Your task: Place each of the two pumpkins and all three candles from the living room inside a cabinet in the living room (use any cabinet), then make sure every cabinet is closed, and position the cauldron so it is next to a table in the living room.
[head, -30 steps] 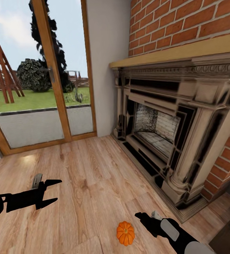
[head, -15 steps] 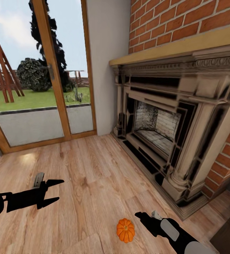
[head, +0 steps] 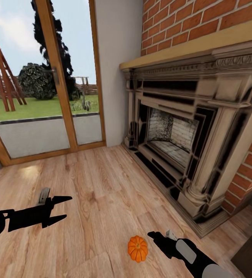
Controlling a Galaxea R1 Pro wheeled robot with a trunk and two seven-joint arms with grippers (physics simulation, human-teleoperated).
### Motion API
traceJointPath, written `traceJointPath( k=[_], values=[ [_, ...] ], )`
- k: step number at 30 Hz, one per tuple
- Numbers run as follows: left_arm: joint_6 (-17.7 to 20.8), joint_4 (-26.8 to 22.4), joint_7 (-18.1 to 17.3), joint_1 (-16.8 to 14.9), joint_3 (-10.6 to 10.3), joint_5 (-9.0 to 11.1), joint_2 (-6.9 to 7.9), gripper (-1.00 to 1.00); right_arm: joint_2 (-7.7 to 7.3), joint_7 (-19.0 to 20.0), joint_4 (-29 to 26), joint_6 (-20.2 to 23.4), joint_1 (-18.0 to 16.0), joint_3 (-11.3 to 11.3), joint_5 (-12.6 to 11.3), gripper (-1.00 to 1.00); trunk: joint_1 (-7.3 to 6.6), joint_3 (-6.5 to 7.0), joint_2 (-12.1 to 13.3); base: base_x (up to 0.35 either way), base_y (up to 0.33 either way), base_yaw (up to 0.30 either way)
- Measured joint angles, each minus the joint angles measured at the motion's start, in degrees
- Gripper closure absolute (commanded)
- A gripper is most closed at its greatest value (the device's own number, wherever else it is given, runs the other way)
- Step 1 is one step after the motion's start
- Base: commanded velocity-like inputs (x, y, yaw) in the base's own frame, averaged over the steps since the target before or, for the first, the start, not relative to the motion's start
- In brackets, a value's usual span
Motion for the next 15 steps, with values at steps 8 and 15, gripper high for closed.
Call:
traceJointPath(
  k=[8, 15],
  values=[
    [0.0, -0.3, 0.0, 0.0, -0.1, 0.0, -0.06, -1.0, -0.04, 0.5, -0.1, -0.1, 0.0, 0.0, 0.0, -1.0, 1.76, -1.44, -3.2, 0.0, 0.0, 0.0],
    [0.1, -2.1, -0.2, 0.4, -0.1, 0.7, -0.01, -1.0, -0.07, 1.8, -0.1, 0.0, 0.0, 0.0, 0.1, -1.0, 3.3, -2.69, -6.0, 0.0, 0.0, 0.0]
  ],
)
